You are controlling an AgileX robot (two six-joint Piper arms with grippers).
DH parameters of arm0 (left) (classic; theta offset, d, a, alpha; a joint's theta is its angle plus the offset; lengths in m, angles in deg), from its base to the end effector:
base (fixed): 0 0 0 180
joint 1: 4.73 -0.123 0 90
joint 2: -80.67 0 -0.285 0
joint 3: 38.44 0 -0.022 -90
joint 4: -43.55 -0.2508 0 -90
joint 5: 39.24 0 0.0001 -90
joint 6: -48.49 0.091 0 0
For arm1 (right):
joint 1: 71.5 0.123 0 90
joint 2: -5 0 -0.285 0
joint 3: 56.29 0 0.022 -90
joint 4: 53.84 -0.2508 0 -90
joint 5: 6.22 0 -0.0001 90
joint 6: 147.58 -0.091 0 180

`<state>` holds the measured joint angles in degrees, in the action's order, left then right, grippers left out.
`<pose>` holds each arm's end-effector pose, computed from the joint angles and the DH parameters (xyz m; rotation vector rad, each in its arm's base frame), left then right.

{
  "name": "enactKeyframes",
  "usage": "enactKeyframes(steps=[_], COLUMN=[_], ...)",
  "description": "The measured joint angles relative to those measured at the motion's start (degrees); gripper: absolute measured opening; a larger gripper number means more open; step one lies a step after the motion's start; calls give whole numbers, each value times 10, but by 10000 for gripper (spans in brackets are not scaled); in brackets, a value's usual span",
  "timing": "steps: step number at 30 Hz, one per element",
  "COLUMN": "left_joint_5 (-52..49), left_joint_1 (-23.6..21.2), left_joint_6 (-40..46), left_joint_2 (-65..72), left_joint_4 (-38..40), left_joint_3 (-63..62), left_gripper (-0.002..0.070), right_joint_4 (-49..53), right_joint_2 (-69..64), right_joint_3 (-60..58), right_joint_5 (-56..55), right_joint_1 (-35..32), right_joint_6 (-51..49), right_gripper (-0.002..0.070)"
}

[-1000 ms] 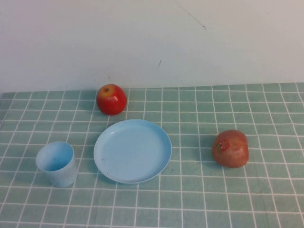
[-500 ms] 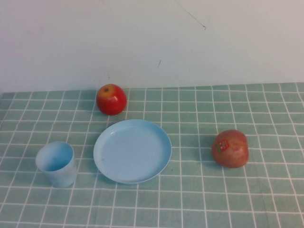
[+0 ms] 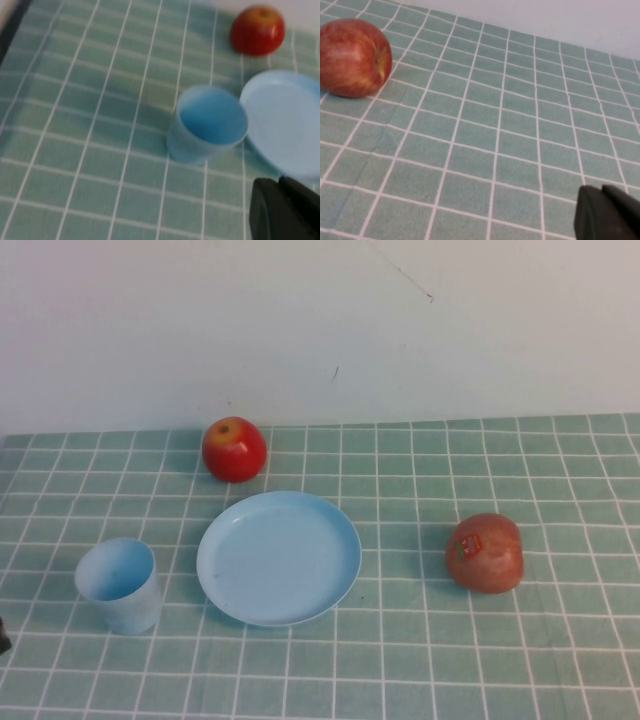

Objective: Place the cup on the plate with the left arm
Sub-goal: Pick up the cup from the table

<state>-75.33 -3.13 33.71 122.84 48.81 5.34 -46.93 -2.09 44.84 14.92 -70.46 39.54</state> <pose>0.1143 -0.0081 0.3059 -0.2924 2.1189 -0.2695 0.0528 -0.0030 0.1712 -0.2080 1.8593 -0.1915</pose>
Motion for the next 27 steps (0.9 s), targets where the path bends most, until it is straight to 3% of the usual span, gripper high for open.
enactKeyframes(steps=[7,18,27], left_joint_5=[-85,-85,-53], left_joint_1=[0,0,0], left_joint_6=[30,41,41], left_joint_2=[133,324,490], left_joint_4=[1,1,0], left_joint_3=[-63,-148,-200], left_gripper=[31,310,341], right_joint_4=[0,0,0], right_joint_2=[0,0,0], right_joint_3=[0,0,0], right_joint_5=[0,0,0], right_joint_1=[0,0,0], right_joint_6=[0,0,0], right_gripper=[-2,-2,-2])
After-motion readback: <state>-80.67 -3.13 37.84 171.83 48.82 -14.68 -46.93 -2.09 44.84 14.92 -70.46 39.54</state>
